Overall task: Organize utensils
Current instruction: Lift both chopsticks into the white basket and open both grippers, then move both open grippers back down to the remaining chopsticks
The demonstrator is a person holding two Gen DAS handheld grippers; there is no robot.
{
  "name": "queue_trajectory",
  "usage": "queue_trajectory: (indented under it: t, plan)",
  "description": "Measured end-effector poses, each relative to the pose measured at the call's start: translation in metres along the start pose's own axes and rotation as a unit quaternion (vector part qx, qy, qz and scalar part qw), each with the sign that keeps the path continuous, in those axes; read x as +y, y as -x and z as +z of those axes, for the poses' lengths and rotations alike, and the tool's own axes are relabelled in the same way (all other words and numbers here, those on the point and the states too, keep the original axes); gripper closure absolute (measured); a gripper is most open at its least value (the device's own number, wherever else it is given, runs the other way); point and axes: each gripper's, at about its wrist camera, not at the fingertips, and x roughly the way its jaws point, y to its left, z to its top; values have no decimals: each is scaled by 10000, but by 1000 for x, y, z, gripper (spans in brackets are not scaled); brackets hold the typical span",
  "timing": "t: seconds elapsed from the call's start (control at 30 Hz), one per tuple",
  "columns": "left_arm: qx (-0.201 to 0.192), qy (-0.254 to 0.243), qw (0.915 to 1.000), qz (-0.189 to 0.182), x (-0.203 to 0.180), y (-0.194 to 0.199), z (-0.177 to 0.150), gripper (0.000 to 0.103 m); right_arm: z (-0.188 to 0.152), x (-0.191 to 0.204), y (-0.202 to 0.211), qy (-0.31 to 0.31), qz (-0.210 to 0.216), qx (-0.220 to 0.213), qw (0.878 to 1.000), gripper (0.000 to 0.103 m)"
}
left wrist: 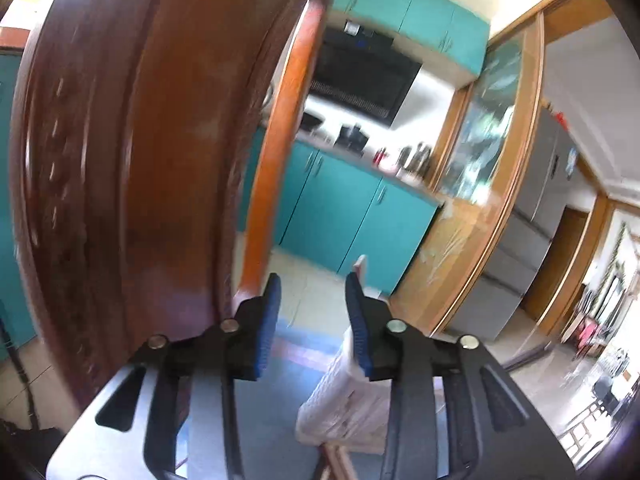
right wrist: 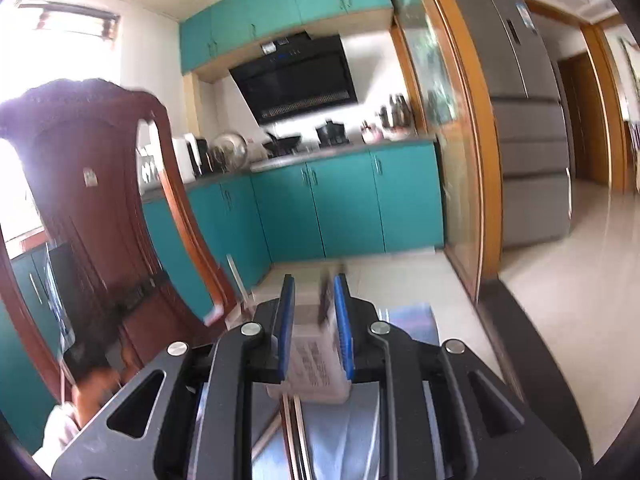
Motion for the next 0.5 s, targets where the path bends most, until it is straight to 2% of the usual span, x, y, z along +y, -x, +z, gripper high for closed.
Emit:
queue_trajectory:
  t: [0.07,0.1,0.17,0.23,0.3,0.33,0.4,0.47,0.5]
  plan:
    - [474,-96,9987,155,4,-10,-14,65,-28,-1,-33,56,-90,944,9955,83]
    - [689,-160,9973,217,4,-15,-19,65,-50,-1,-56,28,-38,1628,9867,83]
    - [1119,-314,9927,313,3,-24,-32,65,-83,2,-83,-37,81,2298,9732,83]
    - [1462,-452,9875,372,1,-32,-44,65,-102,13,-99,144,85,2652,9641,83]
    - [1528,-456,9866,354,0,-33,-49,61,-115,25,-111,310,130,2890,9567,81]
    - [1525,-461,9867,333,0,-34,-50,57,-120,30,-117,386,129,3013,9527,73]
    - [1528,-492,9865,323,-1,-36,-52,56,-133,37,-124,441,109,3172,9473,66]
    - [1595,-525,9853,316,-2,-40,-57,56,-143,37,-128,447,47,3329,9419,66]
    - [1651,-534,9843,317,-2,-42,-58,56,-145,37,-127,423,10,3266,9442,66]
